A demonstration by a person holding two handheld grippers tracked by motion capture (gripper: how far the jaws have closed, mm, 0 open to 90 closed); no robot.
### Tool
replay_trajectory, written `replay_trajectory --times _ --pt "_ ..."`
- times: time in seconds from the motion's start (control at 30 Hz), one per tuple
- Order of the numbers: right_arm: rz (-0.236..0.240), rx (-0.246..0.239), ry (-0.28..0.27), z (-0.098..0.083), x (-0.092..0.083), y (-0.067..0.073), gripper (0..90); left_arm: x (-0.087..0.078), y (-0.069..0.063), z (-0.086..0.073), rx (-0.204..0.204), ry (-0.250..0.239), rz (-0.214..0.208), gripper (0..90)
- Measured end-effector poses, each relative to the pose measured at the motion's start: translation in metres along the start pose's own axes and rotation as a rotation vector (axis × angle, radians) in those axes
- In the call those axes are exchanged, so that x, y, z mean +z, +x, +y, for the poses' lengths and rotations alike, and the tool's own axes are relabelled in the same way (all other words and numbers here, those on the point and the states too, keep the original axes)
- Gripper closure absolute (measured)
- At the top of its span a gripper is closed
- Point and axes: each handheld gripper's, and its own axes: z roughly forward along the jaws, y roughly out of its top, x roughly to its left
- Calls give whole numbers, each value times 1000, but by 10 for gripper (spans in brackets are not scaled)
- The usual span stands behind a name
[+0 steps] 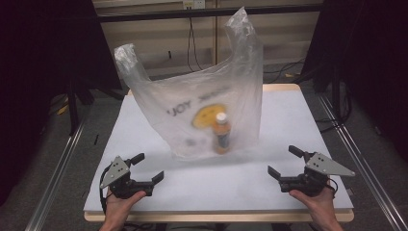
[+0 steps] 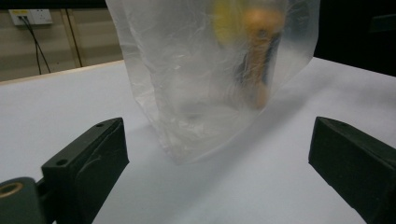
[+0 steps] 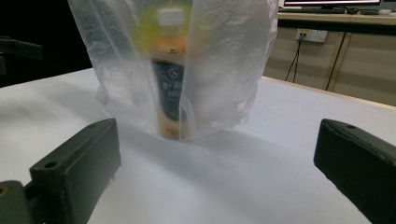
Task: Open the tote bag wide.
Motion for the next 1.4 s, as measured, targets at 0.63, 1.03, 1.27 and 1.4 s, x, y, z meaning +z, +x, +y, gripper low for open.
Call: replay_trajectory --times 0.63,1.03,1.27,1.4 --pt "10 20 17 3 -1 -9 93 7 0 2 -20 49 -34 104" --pt "94 24 35 12 8 -5 295 16 -12 17 8 69 -71 239" --pt "174 19 33 26 18 -1 548 20 -9 25 7 63 -86 441" --pt "207 27 43 32 26 -2 603 27 -7 31 6 83 -102 503"
